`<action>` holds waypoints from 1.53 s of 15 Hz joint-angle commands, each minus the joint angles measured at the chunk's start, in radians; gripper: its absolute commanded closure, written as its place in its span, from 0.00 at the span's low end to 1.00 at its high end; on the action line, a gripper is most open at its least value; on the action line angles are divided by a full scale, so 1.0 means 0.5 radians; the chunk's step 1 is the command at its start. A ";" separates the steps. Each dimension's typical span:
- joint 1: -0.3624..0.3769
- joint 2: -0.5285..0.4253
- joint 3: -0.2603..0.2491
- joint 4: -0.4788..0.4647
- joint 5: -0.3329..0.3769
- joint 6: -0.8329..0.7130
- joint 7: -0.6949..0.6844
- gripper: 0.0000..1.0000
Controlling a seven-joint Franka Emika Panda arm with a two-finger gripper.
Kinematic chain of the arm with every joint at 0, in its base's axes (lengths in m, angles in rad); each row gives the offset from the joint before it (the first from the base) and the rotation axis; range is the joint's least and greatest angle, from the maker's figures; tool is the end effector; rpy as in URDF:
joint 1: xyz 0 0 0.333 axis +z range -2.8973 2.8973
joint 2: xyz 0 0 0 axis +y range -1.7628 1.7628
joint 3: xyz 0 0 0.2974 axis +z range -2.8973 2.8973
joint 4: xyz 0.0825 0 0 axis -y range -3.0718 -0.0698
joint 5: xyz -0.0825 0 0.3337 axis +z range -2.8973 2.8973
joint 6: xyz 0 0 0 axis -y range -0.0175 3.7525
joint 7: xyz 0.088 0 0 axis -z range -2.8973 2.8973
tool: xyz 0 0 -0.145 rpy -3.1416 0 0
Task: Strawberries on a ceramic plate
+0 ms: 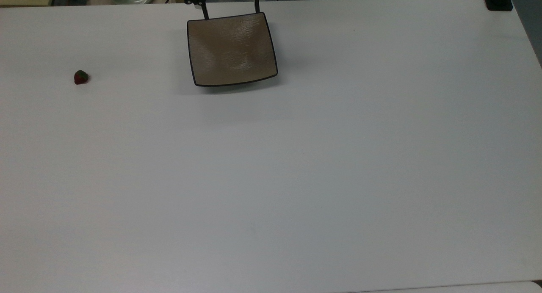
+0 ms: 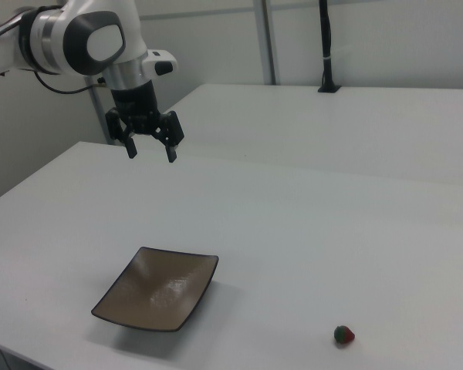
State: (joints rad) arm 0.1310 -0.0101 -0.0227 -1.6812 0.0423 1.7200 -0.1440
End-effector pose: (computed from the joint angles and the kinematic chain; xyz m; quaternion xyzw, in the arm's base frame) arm 0.5112 0.0611 0.5395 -0.9919 -0.1231 -0.0248 0.0207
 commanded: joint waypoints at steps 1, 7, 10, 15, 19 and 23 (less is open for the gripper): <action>0.008 -0.017 -0.007 -0.046 0.026 0.070 0.006 0.00; -0.065 -0.017 -0.007 -0.058 0.026 0.064 -0.291 0.00; -0.145 -0.017 -0.007 -0.061 0.026 0.061 -0.494 0.00; -0.332 -0.014 -0.007 -0.086 0.026 0.067 -0.935 0.00; -0.479 -0.004 -0.022 -0.086 0.026 0.067 -1.288 0.00; -0.575 0.020 -0.034 -0.089 0.001 0.067 -1.537 0.00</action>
State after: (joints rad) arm -0.1361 -0.0028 -0.0330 -1.7087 0.0423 1.7200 -0.8248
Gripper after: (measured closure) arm 0.000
